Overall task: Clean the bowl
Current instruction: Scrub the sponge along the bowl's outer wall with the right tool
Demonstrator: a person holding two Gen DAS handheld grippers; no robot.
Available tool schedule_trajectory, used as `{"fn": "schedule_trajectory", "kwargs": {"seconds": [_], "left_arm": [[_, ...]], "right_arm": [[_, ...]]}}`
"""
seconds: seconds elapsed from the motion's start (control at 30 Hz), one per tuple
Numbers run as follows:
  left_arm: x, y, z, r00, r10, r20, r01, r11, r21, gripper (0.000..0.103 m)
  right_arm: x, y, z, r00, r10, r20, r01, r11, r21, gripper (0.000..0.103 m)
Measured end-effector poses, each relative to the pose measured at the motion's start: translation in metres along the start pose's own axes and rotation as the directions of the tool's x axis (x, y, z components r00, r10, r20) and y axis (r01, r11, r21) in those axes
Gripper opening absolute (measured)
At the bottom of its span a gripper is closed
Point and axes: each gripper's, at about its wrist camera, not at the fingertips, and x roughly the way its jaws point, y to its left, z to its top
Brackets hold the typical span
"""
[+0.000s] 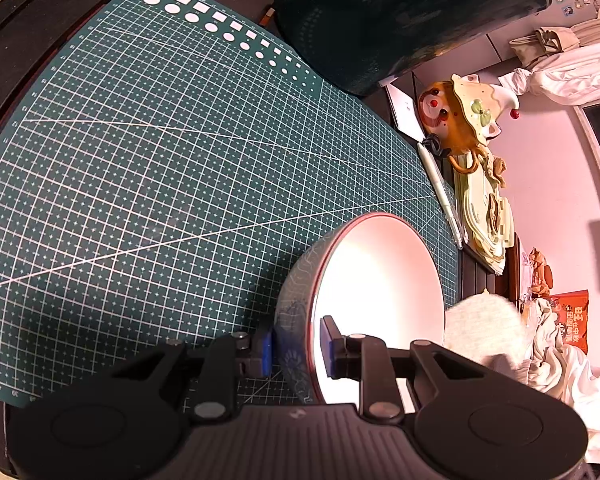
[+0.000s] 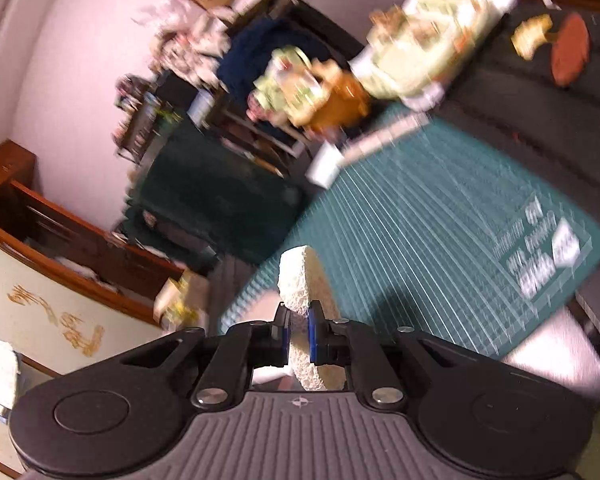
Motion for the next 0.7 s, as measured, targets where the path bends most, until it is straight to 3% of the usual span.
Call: {"fn": "schedule_trajectory", "kwargs": {"seconds": [0.23,0.7], "left_arm": [[0.000,0.001,0.002,1.000,0.000,0.001,0.000,1.000,0.000,0.023],[0.001,0.003,0.002,1.000,0.001,0.001,-0.001,1.000,0.000,0.023]], "right_arm": [[0.017,-0.017,-0.012,0.995,-0.037,-0.088,0.043,0.997,0.071,0.008],[0.016,-0.015,-0.009,0.996,0.017,-0.085,-0.009,0.996,0.093,0.009]]}}
